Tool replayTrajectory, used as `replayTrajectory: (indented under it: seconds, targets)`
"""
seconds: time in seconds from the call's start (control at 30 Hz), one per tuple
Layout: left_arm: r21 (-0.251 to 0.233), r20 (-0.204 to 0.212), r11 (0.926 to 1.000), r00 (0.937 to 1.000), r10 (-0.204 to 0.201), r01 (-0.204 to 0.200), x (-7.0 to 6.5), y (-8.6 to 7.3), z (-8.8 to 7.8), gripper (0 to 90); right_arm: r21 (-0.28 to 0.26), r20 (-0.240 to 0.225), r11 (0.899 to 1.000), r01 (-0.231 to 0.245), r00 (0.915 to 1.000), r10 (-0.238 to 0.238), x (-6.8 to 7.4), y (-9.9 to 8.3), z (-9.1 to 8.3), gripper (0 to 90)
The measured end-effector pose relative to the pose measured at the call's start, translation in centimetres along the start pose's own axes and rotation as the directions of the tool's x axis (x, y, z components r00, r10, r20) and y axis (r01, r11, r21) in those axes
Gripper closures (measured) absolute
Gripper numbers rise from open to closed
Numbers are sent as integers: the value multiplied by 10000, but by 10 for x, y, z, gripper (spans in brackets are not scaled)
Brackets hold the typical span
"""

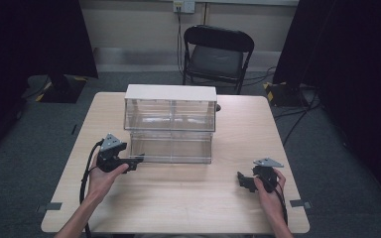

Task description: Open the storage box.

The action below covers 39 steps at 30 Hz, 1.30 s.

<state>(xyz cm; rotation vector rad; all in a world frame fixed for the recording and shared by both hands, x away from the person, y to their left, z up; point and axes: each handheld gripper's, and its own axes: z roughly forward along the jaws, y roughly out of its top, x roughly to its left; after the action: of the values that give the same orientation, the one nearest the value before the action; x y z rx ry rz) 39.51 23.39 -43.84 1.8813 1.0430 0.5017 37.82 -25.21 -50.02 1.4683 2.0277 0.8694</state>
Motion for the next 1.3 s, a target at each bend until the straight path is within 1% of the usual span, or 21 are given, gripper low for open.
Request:
replayTrajectory:
  seconds: [0.03,0.07,0.1,0.13,0.2,0.3,0.37,0.4,0.43,0.5,0.53,0.6,0.7,0.8,0.87,0.93,1.07,1.1,1.2,1.3]
  targets:
    - [0,0,10000,10000,0,0,0,0,0,154,3,1,10000,-1,10000,1,0,0,0,117]
    - [85,-45,9998,9999,157,-156,0,0,1,154,1,3,10000,-2,10000,2,0,0,0,117]
    - [80,-46,9998,9999,157,-157,0,0,1,154,2,1,10000,-4,10000,4,0,0,0,117]
    - [98,-58,9996,9996,267,-266,0,0,1,154,2,-1,10000,-2,10000,2,0,0,0,118]
    - [85,-43,9996,9996,271,-271,-1,0,2,153,3,2,10000,0,10000,0,0,0,0,117]
    - [82,-109,9991,9990,423,-422,-2,1,2,155,1,3,10000,-1,10000,1,0,0,0,117]
    - [5,-55,9993,9993,362,-362,-3,2,3,152,1,4,10000,1,10000,-1,0,0,0,117]
    - [14,-49,9992,9992,399,-399,-3,3,2,151,1,3,10000,2,10000,-2,0,0,0,117]
    - [11,-44,9994,9994,337,-337,-4,3,3,151,1,6,10000,1,10000,-1,0,0,0,117]
    - [-12,-31,9993,9993,374,-374,-4,3,4,152,2,3,10000,1,10000,-1,0,0,0,117]
    - [-55,-70,9996,9996,268,-268,-7,4,5,158,2,4,10000,2,10000,-2,0,0,0,117]
    - [-103,-47,9997,9997,237,-238,-7,4,5,159,1,8,10000,6,10000,-6,0,0,0,117]
    - [-81,-88,9995,9995,316,-317,-7,5,5,157,2,8,10000,6,10000,-6,0,0,0,117]
    - [-214,58,9998,10000,40,-39,-6,6,5,151,2,7,10000,3,10000,-3,0,0,0,117]
    - [-185,124,9998,9999,103,-101,-6,7,5,151,1,8,10000,6,10000,-6,0,0,0,117]
    - [-262,127,9997,9999,21,-18,-7,8,5,153,1,6,10000,7,10000,-7,0,0,0,117]
    - [-292,150,9996,9999,18,-14,-7,8,6,147,2,9,10000,5,10000,-5,0,0,0,117]
    - [-272,103,9995,9998,181,-178,-6,8,6,147,2,7,10000,5,10000,-5,0,0,0,117]
    - [-196,58,9995,9997,230,-228,-8,8,7,148,1,4,10000,4,10000,-4,0,0,0,117]
    - [-320,124,9995,9999,56,-52,-9,9,7,147,3,7,10000,5,10000,-5,0,0,0,117]
